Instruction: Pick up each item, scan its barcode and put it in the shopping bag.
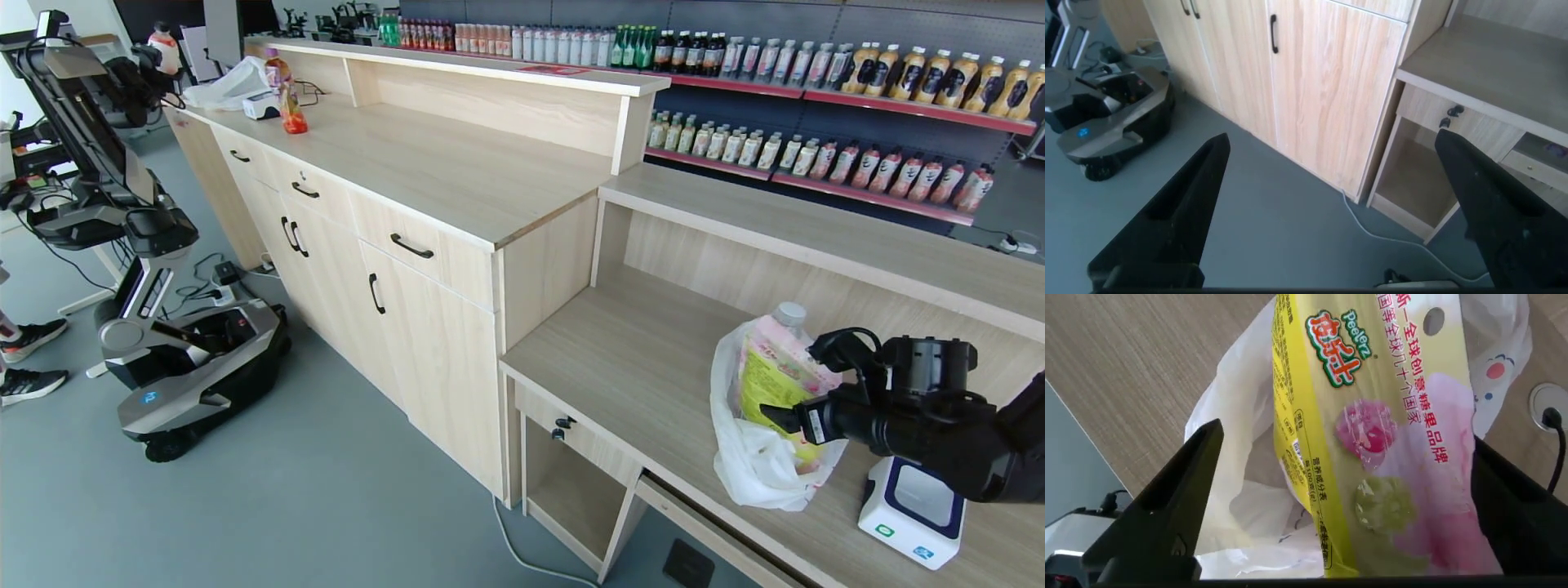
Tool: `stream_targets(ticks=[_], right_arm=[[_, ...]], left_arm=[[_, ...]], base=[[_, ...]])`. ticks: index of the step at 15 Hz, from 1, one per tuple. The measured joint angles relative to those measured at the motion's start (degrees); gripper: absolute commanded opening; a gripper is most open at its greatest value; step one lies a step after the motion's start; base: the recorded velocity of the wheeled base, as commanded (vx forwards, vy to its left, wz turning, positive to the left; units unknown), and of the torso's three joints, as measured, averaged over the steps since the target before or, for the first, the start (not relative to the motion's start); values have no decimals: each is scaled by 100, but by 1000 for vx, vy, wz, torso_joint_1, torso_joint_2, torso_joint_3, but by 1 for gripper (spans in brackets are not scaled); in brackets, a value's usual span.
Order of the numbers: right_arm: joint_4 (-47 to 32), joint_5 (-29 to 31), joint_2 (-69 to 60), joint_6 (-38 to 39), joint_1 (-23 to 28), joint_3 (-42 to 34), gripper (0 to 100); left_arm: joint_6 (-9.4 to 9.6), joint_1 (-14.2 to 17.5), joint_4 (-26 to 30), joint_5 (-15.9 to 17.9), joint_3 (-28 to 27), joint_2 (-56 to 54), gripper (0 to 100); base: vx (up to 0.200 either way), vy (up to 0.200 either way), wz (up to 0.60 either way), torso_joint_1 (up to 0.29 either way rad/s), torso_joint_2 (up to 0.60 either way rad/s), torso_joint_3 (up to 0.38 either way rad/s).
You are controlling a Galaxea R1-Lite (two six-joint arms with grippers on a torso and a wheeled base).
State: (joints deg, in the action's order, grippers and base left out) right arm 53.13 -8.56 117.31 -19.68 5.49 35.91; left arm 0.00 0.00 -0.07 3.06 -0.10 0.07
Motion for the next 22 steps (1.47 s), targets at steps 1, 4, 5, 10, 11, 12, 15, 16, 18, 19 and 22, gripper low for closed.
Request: stream_targets(ticks=[1,4,5,10,11,12,15,16,18,19,22], right_arm=[[-33,-4,-190,121,-78,2,100],[-244,0,-1097,216,-238,-130,100],[-439,9,-1475,205,-255,-223,100],[-1730,44,-3405,-528,51,-502,100],[-1785,183,-3663,-594,241,-510,100],[-1818,352,-3818,-602,374,-467,100],[-1824,1041,-4046,-88,580,-205,100],[-1862,1135,-4085,-29,652,-168,100],[-1949,1195,-4192,35,903,-127,100],[-2044,1200,-4248,83,997,-124,100],[-2620,1212,-4553,328,1111,-146,100]], left_arm=[[0,0,0,0,0,0,100],[0,0,0,2,0,0,100],[0,0,0,2,0,0,100],[0,0,0,2,0,0,100],[0,-5,2,2,0,0,100],[0,0,-4,5,0,0,100],[0,0,0,2,0,0,100],[0,0,0,2,0,0,100],[0,0,0,0,0,0,100],[0,0,0,2,0,0,100],[0,0,0,2,0,0,100]], base=[[0,0,0,0,0,0],[0,0,0,0,0,0],[0,0,0,0,0,0],[0,0,-480,4,2,2],[0,0,-600,-2,7,-2],[0,0,-600,2,7,7],[0,0,-600,2,-1,-1],[0,0,-600,-2,2,2],[0,0,-600,-2,2,2],[0,0,-600,7,-2,2],[0,0,-600,2,2,2]])
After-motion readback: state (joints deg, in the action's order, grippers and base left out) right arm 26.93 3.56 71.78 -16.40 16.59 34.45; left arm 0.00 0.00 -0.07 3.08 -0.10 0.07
